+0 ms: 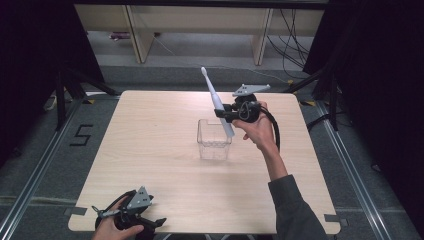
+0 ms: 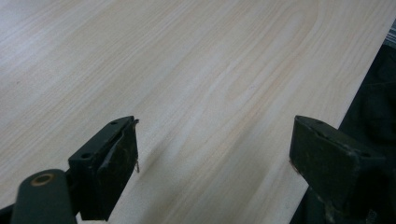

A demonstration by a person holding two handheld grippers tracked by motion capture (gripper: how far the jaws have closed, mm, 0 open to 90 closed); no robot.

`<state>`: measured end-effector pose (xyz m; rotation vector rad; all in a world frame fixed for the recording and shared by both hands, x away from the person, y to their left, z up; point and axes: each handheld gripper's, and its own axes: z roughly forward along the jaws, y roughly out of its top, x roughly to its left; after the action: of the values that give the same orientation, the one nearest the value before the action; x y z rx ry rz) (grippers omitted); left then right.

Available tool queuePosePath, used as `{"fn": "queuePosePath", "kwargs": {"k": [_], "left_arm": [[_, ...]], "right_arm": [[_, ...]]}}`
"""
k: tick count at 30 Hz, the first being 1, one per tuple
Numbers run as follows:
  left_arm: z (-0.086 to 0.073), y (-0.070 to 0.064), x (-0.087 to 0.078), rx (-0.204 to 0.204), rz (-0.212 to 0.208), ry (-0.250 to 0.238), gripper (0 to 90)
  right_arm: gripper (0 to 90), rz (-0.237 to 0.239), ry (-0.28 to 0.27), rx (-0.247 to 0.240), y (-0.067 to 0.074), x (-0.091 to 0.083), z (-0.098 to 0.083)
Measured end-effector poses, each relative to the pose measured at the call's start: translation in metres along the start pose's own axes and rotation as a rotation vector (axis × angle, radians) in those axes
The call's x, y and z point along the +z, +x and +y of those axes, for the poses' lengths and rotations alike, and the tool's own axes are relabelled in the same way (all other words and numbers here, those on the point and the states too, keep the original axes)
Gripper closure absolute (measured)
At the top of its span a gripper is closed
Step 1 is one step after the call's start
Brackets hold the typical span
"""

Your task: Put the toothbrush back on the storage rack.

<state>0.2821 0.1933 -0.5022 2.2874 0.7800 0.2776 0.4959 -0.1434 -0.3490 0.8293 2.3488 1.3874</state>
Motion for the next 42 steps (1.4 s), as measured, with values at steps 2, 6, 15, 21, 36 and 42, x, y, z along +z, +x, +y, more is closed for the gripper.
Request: {"fn": "queuePosePath", "kwargs": {"k": [2,6,15,21,36,42], "left_arm": [[0.000,0.000,0.000,0.000,-0.001,-0.001,14.8],[0.000,0.000,0.000,-0.001,-0.001,-0.001,14.8],[0.000,0.000,0.000,0.002,-0.002,0.000,14.8],[0.000,0.000,-0.001,-0.001,-0.003,-0.002,14.8],[0.000,-0.001,-0.001,0.003,-0.005,0.002,14.8],[0.000,0.000,-0.001,0.002,-0.003,0.000,14.8]], "right_arm": [[66.7,0.011,-0.004,0.005,0.001,0.005,0.000],[66.7,0.011,0.010,0.010,0.002,0.014,-0.001],[66.7,0.018,0.012,0.010,-0.001,0.027,-0.006],[66.7,0.009,0.038,0.001,-0.002,0.037,-0.014],[66.7,0.008,0.153,-0.019,0.003,0.062,-0.033],[66.6,0.003,0.209,-0.048,0.005,0.069,-0.036]]}}
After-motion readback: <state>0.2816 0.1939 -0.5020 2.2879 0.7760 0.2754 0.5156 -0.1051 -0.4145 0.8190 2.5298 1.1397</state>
